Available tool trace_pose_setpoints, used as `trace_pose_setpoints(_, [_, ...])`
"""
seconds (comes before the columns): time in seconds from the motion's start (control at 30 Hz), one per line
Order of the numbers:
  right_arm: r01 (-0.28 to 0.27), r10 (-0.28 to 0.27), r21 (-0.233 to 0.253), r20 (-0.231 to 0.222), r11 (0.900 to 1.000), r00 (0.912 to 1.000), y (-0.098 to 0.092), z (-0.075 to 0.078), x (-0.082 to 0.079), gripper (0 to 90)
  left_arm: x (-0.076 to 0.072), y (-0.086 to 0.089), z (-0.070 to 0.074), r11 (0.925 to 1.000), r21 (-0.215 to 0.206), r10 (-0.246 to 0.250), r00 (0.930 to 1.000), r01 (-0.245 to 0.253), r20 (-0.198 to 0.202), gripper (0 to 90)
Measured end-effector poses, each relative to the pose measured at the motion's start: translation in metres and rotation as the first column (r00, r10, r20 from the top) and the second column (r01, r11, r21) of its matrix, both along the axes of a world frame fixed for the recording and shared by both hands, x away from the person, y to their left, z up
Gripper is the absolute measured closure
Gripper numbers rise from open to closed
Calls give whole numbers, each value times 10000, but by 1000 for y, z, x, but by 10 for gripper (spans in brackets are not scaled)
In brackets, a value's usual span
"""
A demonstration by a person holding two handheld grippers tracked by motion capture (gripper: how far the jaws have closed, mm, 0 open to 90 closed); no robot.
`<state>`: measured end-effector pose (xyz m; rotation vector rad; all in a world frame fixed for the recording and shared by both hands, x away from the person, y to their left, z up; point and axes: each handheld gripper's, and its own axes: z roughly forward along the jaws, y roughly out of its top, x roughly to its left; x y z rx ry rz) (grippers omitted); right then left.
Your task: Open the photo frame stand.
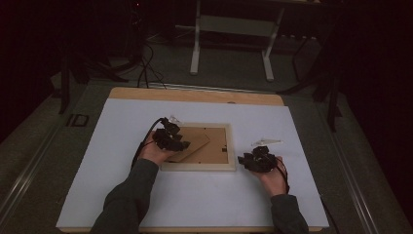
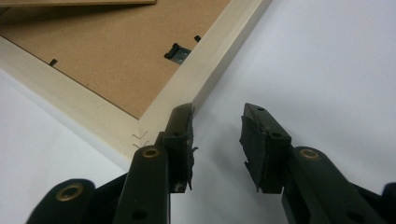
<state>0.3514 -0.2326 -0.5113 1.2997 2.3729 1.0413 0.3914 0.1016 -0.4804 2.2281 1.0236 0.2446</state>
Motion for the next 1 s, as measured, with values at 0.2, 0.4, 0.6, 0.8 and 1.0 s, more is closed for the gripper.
trace_pose_setpoints(0.2, [-12,12,16,3,10000,10000,0,0,0,633,5,-6,-6,9991,-154,-397,9982,391,-451,441])
trace_pose_setpoints(0.4, [18,-18,42,3,10000,10000,-2,0,0,633,9,-9,-11,9977,-298,-624,9952,603,-748,382])
trace_pose_setpoints(0.6, [-4,4,17,-34,10000,10000,0,-1,1,632,13,-8,-12,9975,-458,-590,9933,547,-994,363])
trace_pose_setpoints(0.8, [-4,4,-4,-67,10000,10000,0,-2,1,631,17,-10,-18,9971,-404,-697,9885,648,-1342,341])
trace_pose_setpoints(1.0, [6,-6,2,-102,10000,9999,0,-3,1,632,18,-12,-21,9974,-186,-720,9872,700,-1425,334])
